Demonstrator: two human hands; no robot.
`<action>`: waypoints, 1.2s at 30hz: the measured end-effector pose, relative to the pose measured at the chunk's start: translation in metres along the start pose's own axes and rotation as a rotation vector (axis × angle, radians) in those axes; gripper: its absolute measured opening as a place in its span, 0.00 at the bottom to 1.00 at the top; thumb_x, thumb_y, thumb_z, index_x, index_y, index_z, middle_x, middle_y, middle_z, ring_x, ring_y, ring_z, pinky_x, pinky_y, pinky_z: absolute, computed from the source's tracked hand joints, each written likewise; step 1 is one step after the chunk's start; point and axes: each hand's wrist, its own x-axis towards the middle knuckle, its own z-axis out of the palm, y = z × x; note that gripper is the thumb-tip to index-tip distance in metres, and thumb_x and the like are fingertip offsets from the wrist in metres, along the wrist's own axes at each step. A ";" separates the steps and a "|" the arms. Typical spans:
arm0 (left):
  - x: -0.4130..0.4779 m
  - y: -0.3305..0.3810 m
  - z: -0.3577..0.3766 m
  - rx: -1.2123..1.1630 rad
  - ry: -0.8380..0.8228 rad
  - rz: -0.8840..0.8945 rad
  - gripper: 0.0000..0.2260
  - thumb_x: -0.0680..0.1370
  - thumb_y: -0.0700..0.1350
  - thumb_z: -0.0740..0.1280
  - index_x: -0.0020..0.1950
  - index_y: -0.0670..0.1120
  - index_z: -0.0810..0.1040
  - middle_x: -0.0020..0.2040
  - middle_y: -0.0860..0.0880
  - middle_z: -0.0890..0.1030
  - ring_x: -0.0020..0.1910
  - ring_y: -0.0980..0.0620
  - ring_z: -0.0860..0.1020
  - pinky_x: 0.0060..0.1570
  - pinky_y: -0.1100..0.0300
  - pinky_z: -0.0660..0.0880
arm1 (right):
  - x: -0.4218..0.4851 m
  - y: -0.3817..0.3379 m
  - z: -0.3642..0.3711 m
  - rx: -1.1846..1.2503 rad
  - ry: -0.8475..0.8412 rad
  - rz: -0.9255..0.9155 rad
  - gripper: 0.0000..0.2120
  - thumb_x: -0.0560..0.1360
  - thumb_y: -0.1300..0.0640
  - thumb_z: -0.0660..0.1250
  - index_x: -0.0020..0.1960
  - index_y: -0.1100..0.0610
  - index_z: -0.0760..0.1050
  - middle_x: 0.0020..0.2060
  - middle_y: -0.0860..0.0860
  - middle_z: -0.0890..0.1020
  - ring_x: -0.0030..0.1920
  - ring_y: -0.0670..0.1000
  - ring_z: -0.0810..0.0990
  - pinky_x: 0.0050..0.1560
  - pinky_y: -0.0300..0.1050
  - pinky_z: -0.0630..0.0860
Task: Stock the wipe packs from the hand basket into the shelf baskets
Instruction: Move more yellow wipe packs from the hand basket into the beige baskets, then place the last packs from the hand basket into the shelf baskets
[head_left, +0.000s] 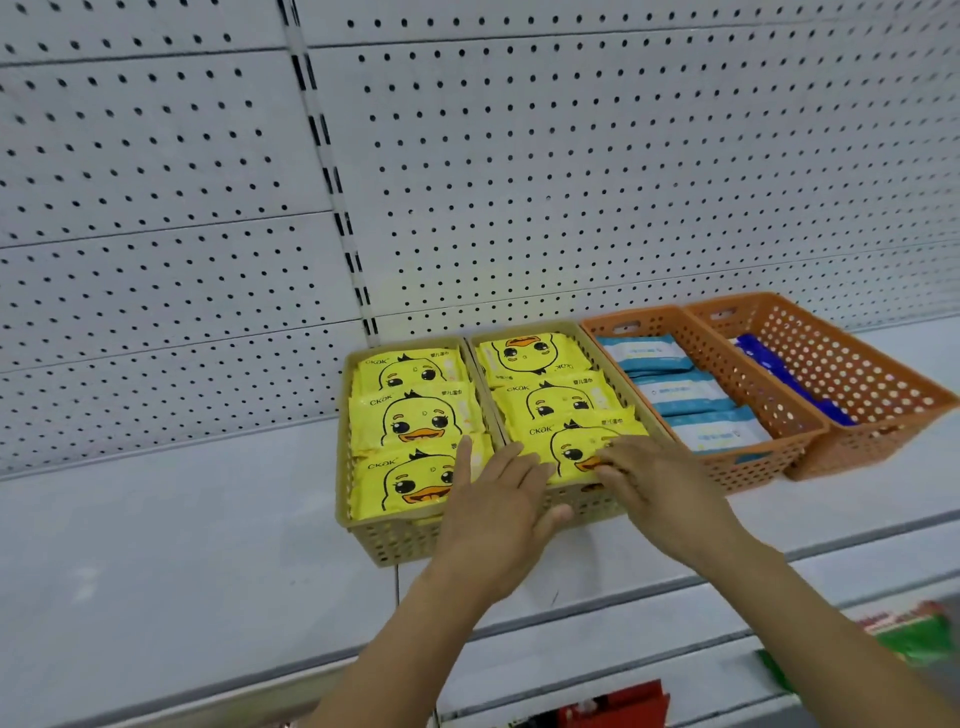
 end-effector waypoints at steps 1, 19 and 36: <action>-0.009 -0.002 0.003 -0.008 0.036 0.004 0.32 0.76 0.64 0.41 0.73 0.53 0.68 0.73 0.55 0.70 0.76 0.52 0.61 0.75 0.40 0.40 | -0.012 -0.007 0.006 -0.017 0.088 0.020 0.12 0.76 0.51 0.61 0.53 0.53 0.80 0.50 0.50 0.82 0.52 0.55 0.79 0.52 0.53 0.77; -0.200 -0.022 0.061 -0.472 -0.046 -0.114 0.21 0.82 0.59 0.55 0.75 0.56 0.63 0.70 0.55 0.71 0.67 0.55 0.70 0.61 0.62 0.67 | -0.206 -0.158 0.054 0.325 0.087 0.439 0.16 0.80 0.50 0.58 0.67 0.49 0.71 0.62 0.43 0.74 0.60 0.43 0.73 0.56 0.39 0.70; -0.460 -0.006 0.075 -0.583 -0.216 -0.350 0.20 0.81 0.55 0.60 0.72 0.51 0.68 0.66 0.49 0.77 0.63 0.49 0.76 0.58 0.49 0.74 | -0.392 -0.293 0.065 0.360 -0.360 0.485 0.16 0.79 0.53 0.61 0.66 0.50 0.70 0.64 0.48 0.73 0.62 0.52 0.73 0.60 0.53 0.73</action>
